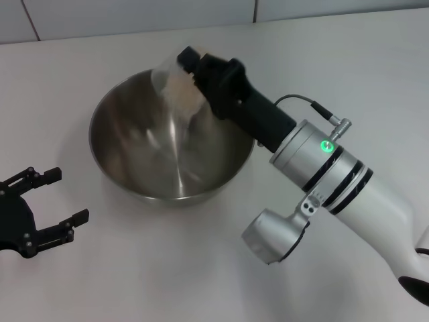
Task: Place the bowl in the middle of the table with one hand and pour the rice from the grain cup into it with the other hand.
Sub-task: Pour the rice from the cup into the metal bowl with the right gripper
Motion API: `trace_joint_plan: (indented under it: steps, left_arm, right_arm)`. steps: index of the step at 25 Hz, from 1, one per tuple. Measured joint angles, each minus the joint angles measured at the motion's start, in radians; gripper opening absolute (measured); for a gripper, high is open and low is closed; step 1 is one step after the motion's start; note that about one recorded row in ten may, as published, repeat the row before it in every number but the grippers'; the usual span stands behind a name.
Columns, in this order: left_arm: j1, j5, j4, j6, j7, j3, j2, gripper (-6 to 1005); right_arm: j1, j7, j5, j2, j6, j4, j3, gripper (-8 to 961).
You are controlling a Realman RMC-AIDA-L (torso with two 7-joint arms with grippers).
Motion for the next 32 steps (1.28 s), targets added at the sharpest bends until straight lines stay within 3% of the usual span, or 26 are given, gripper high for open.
trace_joint_plan:
  steps: [5, 20, 28, 32]
  left_arm:
    - [-0.001, 0.0, 0.002, 0.0, -0.002, 0.0, 0.0, 827]
    - [-0.004, 0.02, 0.01, 0.0, -0.01, 0.002, -0.006, 827]
    - [-0.005, 0.024, 0.011, -0.001, -0.016, 0.002, -0.007, 827]
    - [-0.005, 0.024, 0.011, -0.001, -0.016, 0.002, -0.007, 827]
  right_arm:
    - [-0.002, -0.151, -0.074, 0.0, 0.004, 0.001, 0.004, 10]
    - [-0.01, -0.552, -0.078, 0.0, 0.005, 0.003, -0.02, 11]
    - [-0.019, -0.589, -0.07, 0.0, 0.004, 0.005, -0.022, 11]
    - [-0.042, -0.449, 0.032, 0.0, 0.007, 0.074, -0.036, 10]
